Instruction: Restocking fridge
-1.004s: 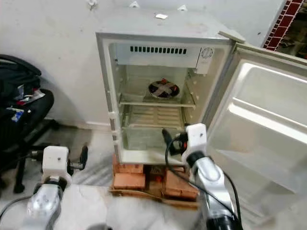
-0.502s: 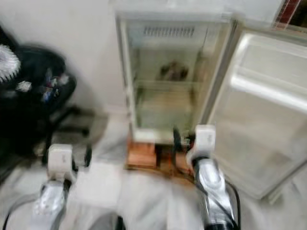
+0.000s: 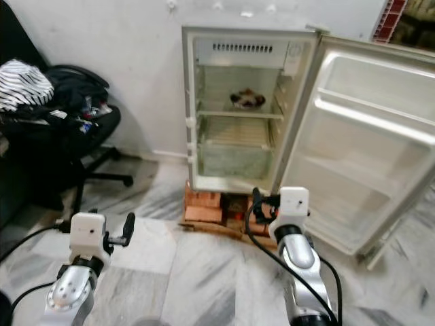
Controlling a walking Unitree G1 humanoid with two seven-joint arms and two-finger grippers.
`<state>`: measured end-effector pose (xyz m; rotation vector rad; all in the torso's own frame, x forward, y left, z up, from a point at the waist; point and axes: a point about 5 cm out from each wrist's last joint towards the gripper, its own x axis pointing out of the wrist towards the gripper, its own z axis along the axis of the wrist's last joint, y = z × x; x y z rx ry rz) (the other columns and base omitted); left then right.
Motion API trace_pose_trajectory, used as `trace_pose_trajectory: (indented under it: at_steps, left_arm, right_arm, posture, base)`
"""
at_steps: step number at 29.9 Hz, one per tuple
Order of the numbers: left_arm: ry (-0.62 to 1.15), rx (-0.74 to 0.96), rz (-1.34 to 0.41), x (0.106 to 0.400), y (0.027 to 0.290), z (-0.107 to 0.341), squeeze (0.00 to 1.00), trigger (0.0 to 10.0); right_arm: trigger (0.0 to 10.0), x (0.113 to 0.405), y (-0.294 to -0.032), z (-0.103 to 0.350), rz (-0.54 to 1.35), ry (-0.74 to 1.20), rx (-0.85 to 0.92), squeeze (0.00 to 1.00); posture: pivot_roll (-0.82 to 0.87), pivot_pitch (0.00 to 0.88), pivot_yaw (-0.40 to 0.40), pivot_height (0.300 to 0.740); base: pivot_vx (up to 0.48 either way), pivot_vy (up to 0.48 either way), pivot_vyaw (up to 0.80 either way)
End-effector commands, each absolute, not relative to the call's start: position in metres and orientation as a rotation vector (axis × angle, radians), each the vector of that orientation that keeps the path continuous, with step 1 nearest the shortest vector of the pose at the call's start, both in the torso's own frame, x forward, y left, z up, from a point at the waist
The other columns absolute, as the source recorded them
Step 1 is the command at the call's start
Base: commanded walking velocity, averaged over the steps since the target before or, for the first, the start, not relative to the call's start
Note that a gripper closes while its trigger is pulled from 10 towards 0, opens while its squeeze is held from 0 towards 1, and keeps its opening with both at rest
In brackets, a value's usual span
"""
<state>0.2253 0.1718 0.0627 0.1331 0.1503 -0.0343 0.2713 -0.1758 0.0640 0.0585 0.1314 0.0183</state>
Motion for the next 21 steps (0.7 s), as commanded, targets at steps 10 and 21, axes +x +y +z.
trace_pose_trajectory:
  at_steps: [10,21]
  left_arm:
    - [0.114,0.145,-0.064,0.234,0.17,0.07,0.0,10.0]
    - [0.129,0.14,-0.076,0.229,0.166,0.066,0.0,10.0]
  right_arm:
    - [10.0,0.283,-0.174,0.079,0.035,0.06,0.056,0.0]
    - [10.0,0.291,-0.171,0.081,0.057,0.048,0.052,0.0]
  posture:
    - [0.07,0.0,-0.03,0.74]
    - [0.09,0.0,-0.035,0.74]
  base:
    - [0.381,-0.288,0.0]
    - [0.304,-0.325,0.0]
